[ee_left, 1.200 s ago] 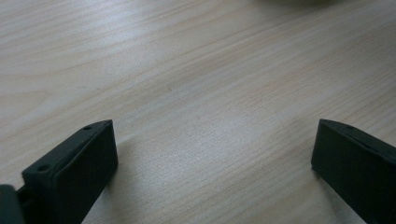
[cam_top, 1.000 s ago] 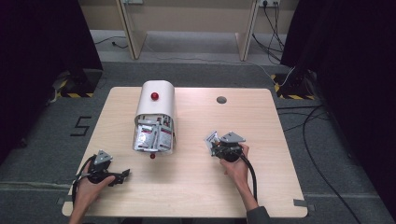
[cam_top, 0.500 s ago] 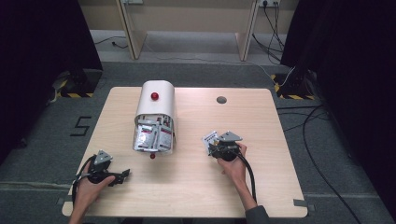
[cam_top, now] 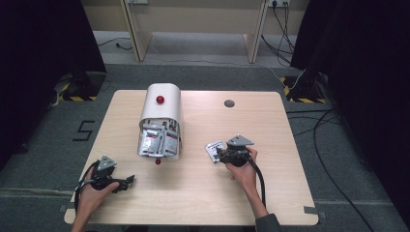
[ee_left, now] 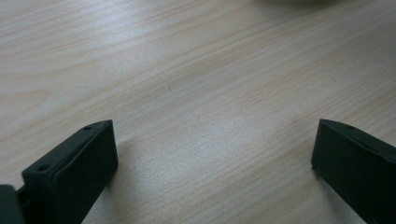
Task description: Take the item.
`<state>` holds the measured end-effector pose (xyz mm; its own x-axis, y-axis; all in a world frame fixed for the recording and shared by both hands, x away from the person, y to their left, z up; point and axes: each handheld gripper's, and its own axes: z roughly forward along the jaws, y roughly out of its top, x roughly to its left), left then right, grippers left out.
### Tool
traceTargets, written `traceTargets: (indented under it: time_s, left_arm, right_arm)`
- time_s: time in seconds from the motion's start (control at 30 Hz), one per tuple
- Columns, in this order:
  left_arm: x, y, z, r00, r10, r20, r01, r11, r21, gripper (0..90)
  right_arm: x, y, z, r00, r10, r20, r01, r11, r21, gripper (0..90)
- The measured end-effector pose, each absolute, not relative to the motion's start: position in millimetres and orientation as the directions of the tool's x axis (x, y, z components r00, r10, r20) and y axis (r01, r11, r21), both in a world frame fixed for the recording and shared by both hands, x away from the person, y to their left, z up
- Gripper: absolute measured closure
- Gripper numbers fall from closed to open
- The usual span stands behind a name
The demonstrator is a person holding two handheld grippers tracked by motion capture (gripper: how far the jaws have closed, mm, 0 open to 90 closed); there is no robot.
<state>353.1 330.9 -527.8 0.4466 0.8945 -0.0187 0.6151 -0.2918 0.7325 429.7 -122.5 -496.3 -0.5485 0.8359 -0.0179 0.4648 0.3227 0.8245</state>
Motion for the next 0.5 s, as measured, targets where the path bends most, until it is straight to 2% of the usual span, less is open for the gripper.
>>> traceTargets:
  time_s: [0.5]
  left_arm:
    - [353.1, 331.0, -527.8, 0.447, 0.894, -0.019, 0.615, -0.292, 0.732, 0.0]
  right_arm:
    - [418.2, -127.3, -484.2, -0.555, 0.832, 0.019, 0.467, 0.293, 0.834, 38.8]
